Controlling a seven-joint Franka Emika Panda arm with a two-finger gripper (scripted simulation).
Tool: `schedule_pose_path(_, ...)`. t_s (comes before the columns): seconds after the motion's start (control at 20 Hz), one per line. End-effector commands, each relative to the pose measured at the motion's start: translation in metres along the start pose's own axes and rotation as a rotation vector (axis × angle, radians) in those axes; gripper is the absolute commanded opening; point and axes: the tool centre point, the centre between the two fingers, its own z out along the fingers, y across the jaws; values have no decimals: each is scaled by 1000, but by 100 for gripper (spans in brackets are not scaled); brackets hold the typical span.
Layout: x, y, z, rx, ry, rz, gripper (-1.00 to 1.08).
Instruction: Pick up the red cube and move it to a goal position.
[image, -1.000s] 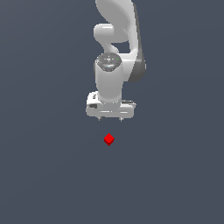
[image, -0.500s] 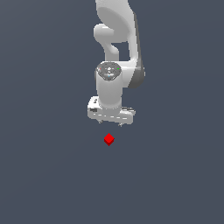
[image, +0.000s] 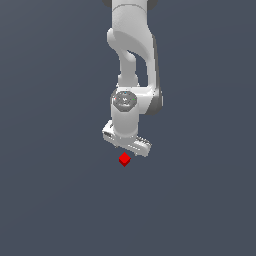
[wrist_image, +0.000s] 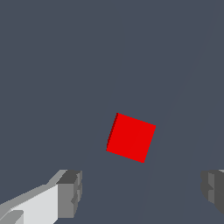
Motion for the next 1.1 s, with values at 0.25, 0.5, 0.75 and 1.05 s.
schedule_pose_path(0.25, 12, -1, 40, 1, 5, 192, 100)
schedule_pose_path(0.5, 17, -1, 56, 2, 6, 273, 100)
schedule_pose_path(0.75, 20, -1, 65, 3, 7, 315, 100)
schedule_pose_path(1.05, 20, -1, 66, 3, 7, 320, -100)
